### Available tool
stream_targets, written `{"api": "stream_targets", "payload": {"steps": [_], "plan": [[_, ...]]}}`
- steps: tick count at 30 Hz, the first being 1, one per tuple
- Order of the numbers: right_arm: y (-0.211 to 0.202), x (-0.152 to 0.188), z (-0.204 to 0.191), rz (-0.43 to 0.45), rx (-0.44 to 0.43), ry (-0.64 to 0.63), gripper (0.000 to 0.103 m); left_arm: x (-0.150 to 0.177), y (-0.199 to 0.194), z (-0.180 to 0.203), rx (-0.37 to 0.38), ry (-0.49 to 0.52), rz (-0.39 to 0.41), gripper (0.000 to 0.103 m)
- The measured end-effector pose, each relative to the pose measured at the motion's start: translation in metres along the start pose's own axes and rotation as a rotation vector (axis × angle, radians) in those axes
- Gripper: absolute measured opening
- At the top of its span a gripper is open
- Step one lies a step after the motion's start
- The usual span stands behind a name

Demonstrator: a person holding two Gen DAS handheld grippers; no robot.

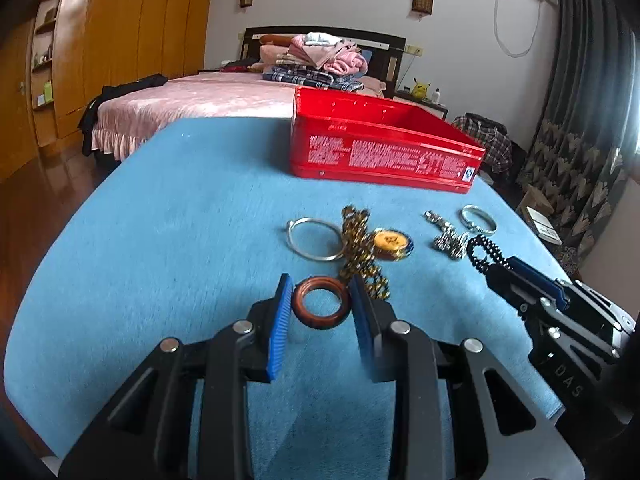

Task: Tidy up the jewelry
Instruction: 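Carry the necklace and ring over the red tin and open both grippers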

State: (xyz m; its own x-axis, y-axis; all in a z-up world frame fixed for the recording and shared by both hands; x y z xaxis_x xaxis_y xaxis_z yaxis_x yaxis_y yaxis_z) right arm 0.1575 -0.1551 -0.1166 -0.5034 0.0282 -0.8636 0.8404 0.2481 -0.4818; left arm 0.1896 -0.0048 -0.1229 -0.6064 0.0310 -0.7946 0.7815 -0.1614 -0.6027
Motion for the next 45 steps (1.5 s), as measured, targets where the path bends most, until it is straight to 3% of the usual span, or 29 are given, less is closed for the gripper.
{"api": "stream_targets", "payload": {"steps": [10,25,45], "plan": [[-0.014,-0.034,0.018,0.038,0.023,0.012,0.020,-0.027,0.001,0.015,0.022,0.006,0.030,0.028],[-0.009,-0.104,0.036,0.110,0.042,0.010,0.020,-0.095,0.005,0.037,0.045,0.037,0.119,0.028],[0.057,-0.166,0.053,0.125,0.032,0.023,0.020,-0.175,0.068,0.039,0.040,0.035,0.153,0.028]]}}
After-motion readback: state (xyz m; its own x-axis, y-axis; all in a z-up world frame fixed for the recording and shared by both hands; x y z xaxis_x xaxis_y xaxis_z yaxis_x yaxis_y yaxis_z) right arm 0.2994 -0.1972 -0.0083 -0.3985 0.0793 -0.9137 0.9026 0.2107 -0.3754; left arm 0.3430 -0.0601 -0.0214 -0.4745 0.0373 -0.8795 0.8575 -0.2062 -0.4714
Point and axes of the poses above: each gripper's, at about its wrist camera, not at the fingertips, and y roughly the way its jaws point, z to its right, x to its underside, the point moved 10 cm from there along y, roughly the way its jaws point, and after that the axes turned 4 degrees about y, right-handed, at the moved point
